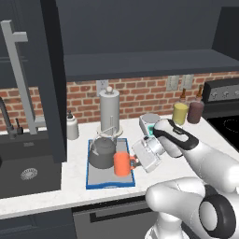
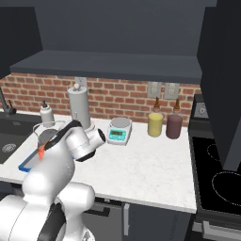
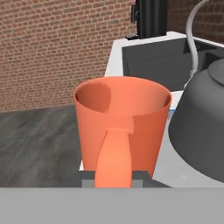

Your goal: Pick the kettle from the counter and place it on the tray. Then pick the mug from the cabinet and place it on the tray. Then close the cabinet doors.

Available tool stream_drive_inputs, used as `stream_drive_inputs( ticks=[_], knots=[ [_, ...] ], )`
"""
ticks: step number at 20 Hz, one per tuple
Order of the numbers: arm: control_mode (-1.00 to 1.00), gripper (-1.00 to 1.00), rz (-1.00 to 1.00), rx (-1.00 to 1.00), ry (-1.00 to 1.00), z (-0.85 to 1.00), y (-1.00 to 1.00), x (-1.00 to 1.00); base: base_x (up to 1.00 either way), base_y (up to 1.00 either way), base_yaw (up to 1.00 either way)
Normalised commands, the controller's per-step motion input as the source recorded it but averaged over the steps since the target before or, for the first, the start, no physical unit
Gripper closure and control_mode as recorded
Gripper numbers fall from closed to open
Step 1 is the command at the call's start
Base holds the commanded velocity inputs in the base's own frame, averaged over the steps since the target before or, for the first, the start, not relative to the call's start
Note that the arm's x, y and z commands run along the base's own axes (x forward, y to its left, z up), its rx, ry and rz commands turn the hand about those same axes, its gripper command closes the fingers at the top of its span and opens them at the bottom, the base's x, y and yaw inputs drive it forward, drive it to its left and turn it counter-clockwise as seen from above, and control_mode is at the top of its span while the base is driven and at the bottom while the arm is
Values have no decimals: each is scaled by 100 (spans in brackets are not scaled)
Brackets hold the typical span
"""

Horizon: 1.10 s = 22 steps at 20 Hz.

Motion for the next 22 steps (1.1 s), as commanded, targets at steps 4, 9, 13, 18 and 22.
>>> stream_drive_inputs(
  ticks=[4,9,13,18,22],
  knots=[
    [-100,100,0,2,-5,-25,1,16,0,0,0],
    [-100,100,0,3,-4,-22,0,16,0,0,0],
    [-100,100,0,1,-1,-26,0,10,0,0,0],
    [-100,100,0,0,0,-31,0,1,0,0,0],
    [-100,100,0,0,0,-29,3,0,0,0,0]
  ],
)
